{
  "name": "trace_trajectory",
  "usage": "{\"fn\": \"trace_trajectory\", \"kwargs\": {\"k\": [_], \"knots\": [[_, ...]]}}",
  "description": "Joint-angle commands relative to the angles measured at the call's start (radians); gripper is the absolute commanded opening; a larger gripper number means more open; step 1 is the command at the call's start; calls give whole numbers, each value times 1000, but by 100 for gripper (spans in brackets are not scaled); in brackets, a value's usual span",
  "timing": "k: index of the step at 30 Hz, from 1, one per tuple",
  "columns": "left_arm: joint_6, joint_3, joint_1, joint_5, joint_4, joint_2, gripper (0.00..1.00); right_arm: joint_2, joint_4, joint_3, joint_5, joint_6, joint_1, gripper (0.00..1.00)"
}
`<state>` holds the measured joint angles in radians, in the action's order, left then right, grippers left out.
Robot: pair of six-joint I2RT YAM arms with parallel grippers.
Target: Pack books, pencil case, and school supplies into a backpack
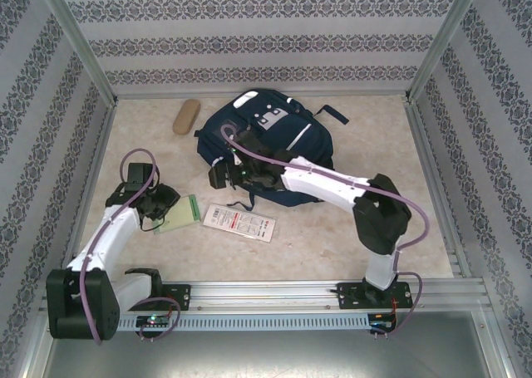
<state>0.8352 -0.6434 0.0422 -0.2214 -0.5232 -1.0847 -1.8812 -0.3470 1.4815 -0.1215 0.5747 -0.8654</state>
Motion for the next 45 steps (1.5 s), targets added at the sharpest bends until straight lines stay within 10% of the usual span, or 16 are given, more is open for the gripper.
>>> {"fn": "trace_trajectory", "kwargs": {"k": [1, 12, 29, 45], "knots": [[-3, -13, 25, 105, -118, -14, 29, -66, 24, 64, -74, 24, -19, 98], [-5, 57, 155, 221, -38, -45, 21, -249, 89, 187, -166, 107, -93, 56], [15, 137, 200, 154, 23, -114, 15, -428, 35, 286, -32, 190, -144, 52], [24, 173, 200, 92, 45, -97, 11, -531, 126, 404, -262, 249, -153, 46]]}}
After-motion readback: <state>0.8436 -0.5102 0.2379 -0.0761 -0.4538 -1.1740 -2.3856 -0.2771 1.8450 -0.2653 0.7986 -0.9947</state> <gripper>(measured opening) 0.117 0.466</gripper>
